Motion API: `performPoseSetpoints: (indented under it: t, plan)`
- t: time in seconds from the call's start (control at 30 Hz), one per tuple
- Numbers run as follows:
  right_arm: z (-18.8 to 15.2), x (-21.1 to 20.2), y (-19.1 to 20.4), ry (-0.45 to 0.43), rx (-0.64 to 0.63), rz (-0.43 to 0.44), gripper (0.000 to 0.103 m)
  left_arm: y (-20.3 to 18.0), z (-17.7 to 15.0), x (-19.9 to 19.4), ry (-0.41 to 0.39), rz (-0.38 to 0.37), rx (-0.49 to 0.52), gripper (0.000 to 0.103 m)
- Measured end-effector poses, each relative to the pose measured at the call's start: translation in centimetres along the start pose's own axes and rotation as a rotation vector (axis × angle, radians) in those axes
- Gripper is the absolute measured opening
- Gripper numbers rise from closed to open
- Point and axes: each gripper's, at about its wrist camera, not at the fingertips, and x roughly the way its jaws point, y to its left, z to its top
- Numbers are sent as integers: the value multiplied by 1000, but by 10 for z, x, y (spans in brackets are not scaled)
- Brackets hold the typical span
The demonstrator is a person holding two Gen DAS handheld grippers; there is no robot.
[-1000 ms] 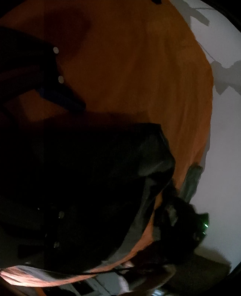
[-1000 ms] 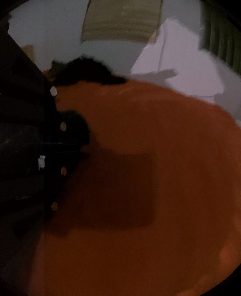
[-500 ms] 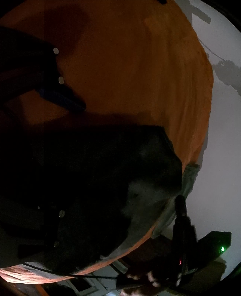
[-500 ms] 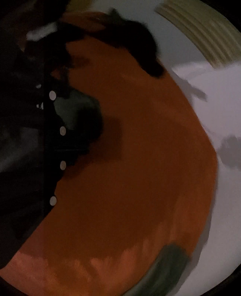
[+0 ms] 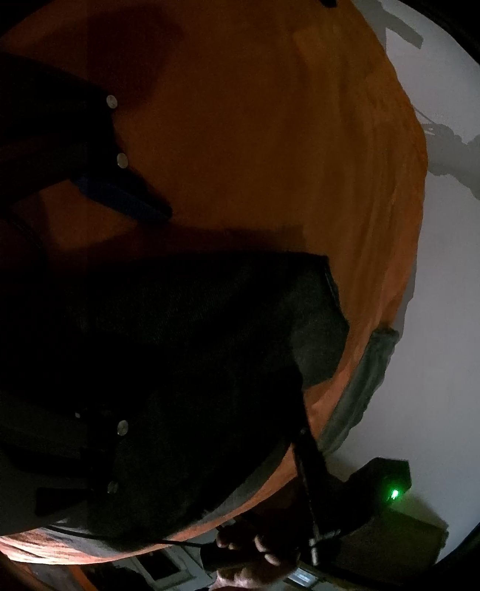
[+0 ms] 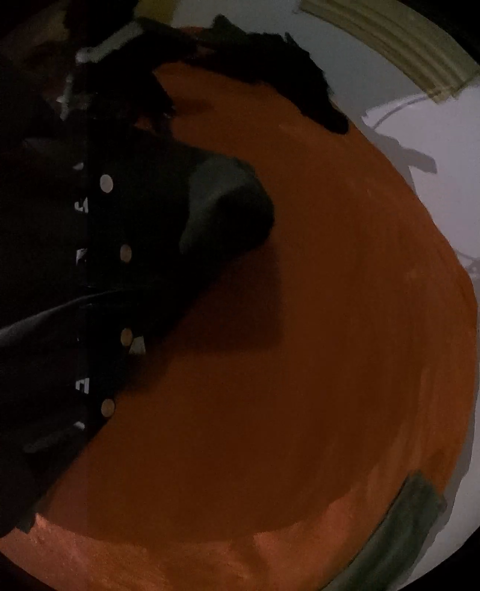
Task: Fold clothes
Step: 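Hold the jeans with the left gripper while the right gripper pulls their edge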
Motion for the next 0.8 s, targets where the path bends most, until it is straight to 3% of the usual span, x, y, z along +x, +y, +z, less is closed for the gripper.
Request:
performPoseSetpoints:
  t: [0.07, 0.13, 0.17, 0.27, 0.33, 0.47, 0.5, 0.53, 0.57, 0.63, 0.7, 0.8]
  plan:
    - [-2, 2, -8, 16, 51, 44, 6, -1, 6, 3, 13, -3, -2, 80]
    - [-11, -18, -10, -17, 72, 34, 19, -1, 14, 6, 35, -7, -4, 80]
    - [-16, -31, -10, -40, 79, 22, 19, 0, 21, 5, 47, 0, -2, 79]
    - [-33, -56, 10, -96, -4, -99, 33, 4, 52, -2, 34, 40, 5, 79]
    - [-60, -66, 18, -93, -71, -164, 48, 8, 75, 4, 37, 38, -4, 79]
    - [-116, -76, -6, -53, -100, -253, 47, 14, 115, 31, 65, 73, -28, 80]
    - [-124, -73, -11, -63, -73, -230, 37, 14, 117, 40, 82, 92, -31, 80]
    - [-128, -73, -11, -91, -51, -204, 9, 14, 119, 48, 97, 110, -34, 80]
    - [-128, -76, -5, -132, -29, -196, 2, 14, 117, 56, 110, 127, -39, 80]
    - [-129, -93, -4, -210, 2, -211, 2, 12, 113, 67, 123, 160, -41, 81]
    - [-128, -111, -23, -245, 56, -279, 3, 7, 110, 65, 89, 185, -15, 81]
    - [-129, -103, -47, -151, 100, -173, 13, 8, 111, 68, 89, 183, -26, 82]
